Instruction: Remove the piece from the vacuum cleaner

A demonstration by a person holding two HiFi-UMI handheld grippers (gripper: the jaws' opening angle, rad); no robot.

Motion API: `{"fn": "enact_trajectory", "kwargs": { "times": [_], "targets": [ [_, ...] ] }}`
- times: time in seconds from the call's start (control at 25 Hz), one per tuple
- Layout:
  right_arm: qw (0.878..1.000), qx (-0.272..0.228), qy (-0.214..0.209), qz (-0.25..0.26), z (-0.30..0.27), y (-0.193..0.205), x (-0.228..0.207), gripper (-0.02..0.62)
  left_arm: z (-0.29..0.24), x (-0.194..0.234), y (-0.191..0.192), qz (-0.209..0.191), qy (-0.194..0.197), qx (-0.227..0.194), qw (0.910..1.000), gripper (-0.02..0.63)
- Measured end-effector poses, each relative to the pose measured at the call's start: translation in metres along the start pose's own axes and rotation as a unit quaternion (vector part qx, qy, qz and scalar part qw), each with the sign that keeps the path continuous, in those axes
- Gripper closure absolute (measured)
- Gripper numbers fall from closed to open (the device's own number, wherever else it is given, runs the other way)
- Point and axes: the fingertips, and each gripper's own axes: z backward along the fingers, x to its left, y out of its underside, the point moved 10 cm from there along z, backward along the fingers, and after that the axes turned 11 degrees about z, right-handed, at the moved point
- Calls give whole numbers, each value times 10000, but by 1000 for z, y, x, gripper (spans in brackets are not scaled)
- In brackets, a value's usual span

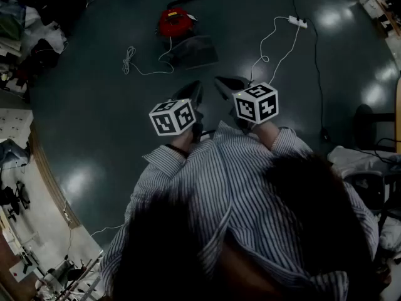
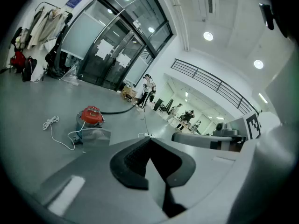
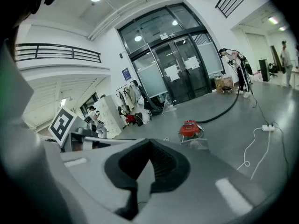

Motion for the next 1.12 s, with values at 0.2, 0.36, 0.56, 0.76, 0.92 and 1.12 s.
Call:
{"fn": "enact_trajectory", "kwargs": {
  "times": [0.2, 0.36, 0.56, 0.76, 0.92, 1.12],
  "targets": [
    [10000, 16, -19, 2, 0, -2, 4, 594, 4, 1, 0, 11, -36, 19, 10000, 601],
    [10000, 34, -56, 14, -4, -3, 3, 595, 2, 4, -2, -1, -57, 38, 10000, 601],
    [9999, 87, -98, 8, -7, -3, 2, 594, 1, 7, -2, 57, -73, 56, 9999, 600],
    [9999, 81, -76, -26, -9, -5, -3, 594, -6, 7, -5, 134, -43, 62, 9999, 600],
    [9999, 53, -126, 4, -11, -7, -9, 594, -14, 8, -5, 247, 11, 34, 9997, 600],
    [9993, 6, -300, -210, -9, -5, -27, 594, -31, 6, -4, 359, -11, 10, 9994, 601]
  ]
}}
